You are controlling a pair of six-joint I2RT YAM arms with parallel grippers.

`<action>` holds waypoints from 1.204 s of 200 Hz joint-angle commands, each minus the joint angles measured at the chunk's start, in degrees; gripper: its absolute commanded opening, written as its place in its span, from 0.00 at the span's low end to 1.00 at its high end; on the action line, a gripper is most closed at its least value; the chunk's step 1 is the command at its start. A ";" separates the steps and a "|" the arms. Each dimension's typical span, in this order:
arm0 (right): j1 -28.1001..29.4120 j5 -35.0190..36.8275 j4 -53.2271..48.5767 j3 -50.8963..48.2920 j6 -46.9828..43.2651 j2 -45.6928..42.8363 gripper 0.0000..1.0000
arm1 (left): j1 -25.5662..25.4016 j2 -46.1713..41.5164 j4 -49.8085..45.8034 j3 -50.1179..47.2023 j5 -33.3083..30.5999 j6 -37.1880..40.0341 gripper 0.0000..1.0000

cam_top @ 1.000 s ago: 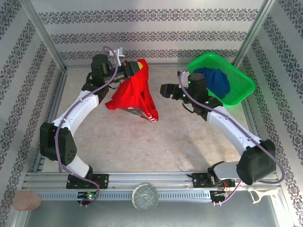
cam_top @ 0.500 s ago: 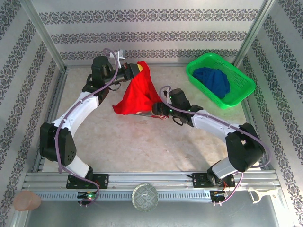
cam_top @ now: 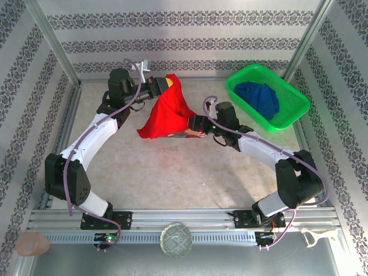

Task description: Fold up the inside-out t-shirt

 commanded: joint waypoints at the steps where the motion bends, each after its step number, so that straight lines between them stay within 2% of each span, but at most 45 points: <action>1: 0.88 -3.87 4.86 0.33 0.30 -2.99 0.76 | -0.19 -2.06 2.67 0.06 1.83 0.05 0.00; 53: 3.23 -3.86 3.39 5.72 0.06 0.77 0.76 | -0.07 -1.90 3.04 -0.03 2.01 -0.42 0.00; 75: 4.50 -3.00 3.82 7.61 0.58 4.40 0.72 | -0.17 -2.07 3.01 -0.08 2.16 -0.52 0.00; 82: 4.54 -2.58 3.80 8.27 0.94 5.81 0.64 | -0.18 -2.14 3.11 -0.24 2.24 -0.66 0.00; 93: 3.97 -1.83 3.65 9.49 1.15 8.28 0.45 | -0.09 -2.15 3.31 -0.67 2.26 -0.83 0.00; 103: 2.40 -2.58 3.20 10.93 1.44 10.00 0.20 | 0.23 -2.25 4.06 -1.36 2.25 -1.33 0.00; 109: 1.02 -3.43 3.01 11.82 1.88 10.40 0.01 | 0.97 -2.46 4.75 -2.09 2.12 -1.96 0.00; 110: 0.81 -3.67 3.01 11.93 2.01 10.41 0.00 | 1.12 -2.49 4.85 -2.16 2.10 -2.07 0.00; 130: -4.27 -7.53 1.68 15.26 3.43 7.73 0.00 | 7.04 -2.89 7.06 -4.29 1.29 -4.70 0.00; 145: -7.42 -10.90 -1.85 20.61 3.12 4.02 0.00 | 12.06 -2.43 10.26 -4.45 2.23 -7.93 0.00; 157: -9.02 -12.70 -5.10 25.63 2.40 1.36 0.00 | 14.15 -1.95 11.97 -3.56 2.93 -9.84 0.00; 188: -9.43 -16.97 -10.38 35.33 0.89 -1.61 0.00 | 14.30 -1.41 11.39 -0.30 3.28 -10.03 0.00; 220: -7.27 -19.27 -6.13 30.11 2.09 -2.68 0.00 | 14.19 -0.12 12.53 -1.77 2.53 -10.95 0.00; 225: -7.00 -19.34 -5.31 28.93 2.51 -2.68 0.00 | 14.10 0.27 12.43 -1.90 2.47 -10.87 0.10; 235: -6.65 -19.51 -3.23 26.36 3.85 -2.79 0.00 | 14.10 0.93 11.55 -2.02 2.22 -10.31 0.43; 241: -6.54 -19.39 -2.14 24.94 4.59 -2.85 0.00 | 14.19 1.07 10.26 -1.97 1.94 -9.14 0.56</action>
